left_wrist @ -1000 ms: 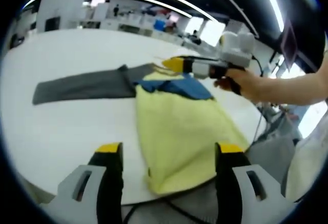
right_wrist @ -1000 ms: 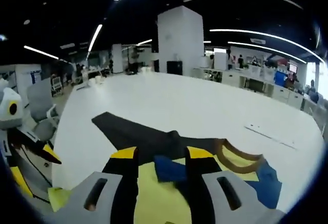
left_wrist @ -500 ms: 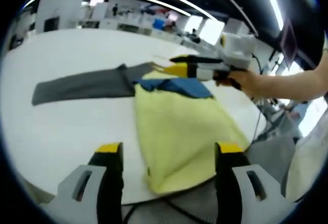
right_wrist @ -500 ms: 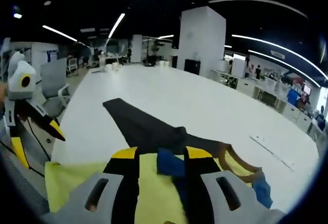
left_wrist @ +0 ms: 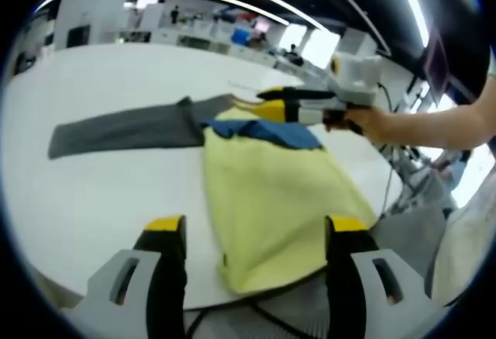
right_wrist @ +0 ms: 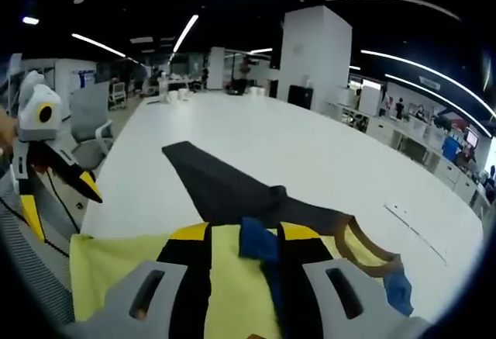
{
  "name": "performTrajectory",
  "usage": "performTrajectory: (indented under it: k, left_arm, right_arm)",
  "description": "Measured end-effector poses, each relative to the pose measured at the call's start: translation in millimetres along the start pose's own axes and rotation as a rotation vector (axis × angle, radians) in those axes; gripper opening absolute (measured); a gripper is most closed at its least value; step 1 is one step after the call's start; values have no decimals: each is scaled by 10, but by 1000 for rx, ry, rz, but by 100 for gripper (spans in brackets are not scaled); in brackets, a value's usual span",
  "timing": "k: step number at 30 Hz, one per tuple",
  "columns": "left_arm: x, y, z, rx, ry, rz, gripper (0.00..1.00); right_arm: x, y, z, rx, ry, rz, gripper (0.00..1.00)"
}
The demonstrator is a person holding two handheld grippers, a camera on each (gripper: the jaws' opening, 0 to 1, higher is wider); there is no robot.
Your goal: Fold the garment on the visible template until the final outline fits inside the template.
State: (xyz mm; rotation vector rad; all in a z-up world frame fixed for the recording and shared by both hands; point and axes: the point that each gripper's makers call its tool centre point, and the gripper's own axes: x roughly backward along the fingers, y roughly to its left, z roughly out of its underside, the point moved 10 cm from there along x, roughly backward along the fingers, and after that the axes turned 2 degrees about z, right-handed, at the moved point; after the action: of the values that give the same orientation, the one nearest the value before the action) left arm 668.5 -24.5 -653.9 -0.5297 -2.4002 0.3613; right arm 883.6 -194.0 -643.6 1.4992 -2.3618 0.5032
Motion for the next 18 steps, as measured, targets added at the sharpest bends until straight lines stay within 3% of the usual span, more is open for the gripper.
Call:
performTrajectory:
  k: [18]
  left_arm:
    - [0,-2,3,5,0,0,69]
  right_arm:
    - [-140,-116,95,141,79,-65,33]
